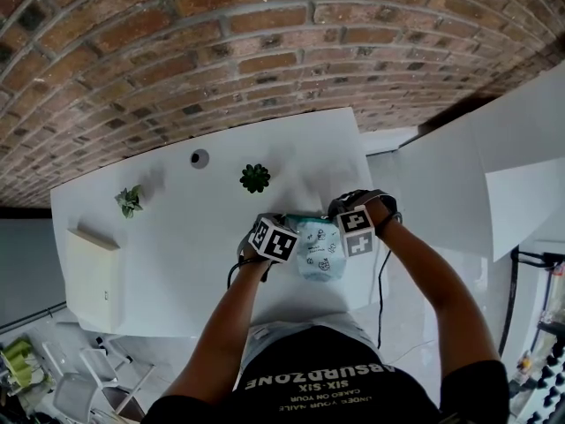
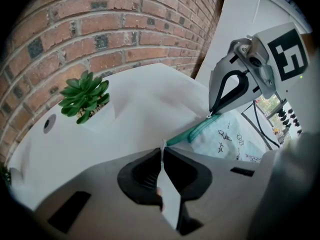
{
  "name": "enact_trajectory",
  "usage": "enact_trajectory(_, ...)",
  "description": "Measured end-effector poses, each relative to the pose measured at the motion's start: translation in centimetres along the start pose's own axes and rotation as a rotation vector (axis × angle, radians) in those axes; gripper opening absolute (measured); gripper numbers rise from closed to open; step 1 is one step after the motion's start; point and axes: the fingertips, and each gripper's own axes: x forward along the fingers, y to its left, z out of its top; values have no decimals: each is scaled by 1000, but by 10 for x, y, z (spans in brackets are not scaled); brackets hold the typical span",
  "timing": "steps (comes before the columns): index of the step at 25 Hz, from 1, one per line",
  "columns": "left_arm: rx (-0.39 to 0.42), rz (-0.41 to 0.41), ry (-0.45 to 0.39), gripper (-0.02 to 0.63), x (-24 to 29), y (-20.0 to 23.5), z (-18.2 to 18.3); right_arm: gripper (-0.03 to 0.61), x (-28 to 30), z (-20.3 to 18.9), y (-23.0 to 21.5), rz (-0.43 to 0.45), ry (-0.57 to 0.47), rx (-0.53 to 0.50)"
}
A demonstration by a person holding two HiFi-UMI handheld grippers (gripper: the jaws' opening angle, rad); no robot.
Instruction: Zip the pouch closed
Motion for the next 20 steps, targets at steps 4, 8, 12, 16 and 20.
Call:
enact_trajectory(4,-1,2,-4,23,0,0,0,-2,-1,-3,1,5,3,8)
enact_trajectory(8,3,3,-5,23,-1,1,0,-2,-1,-4,2,2,-8,33)
enact_trajectory(12,0,0,-2,23,0,0,0,-2,-1,-7,4,5,0,36)
enact_trajectory(16,0,0,-3,23,0,0,0,-2,-2,-11,5,-3,-4,41)
enact_trajectory(20,3,2,-3,23,-1,0,0,-2,-2,-12,6,-4,-4,44)
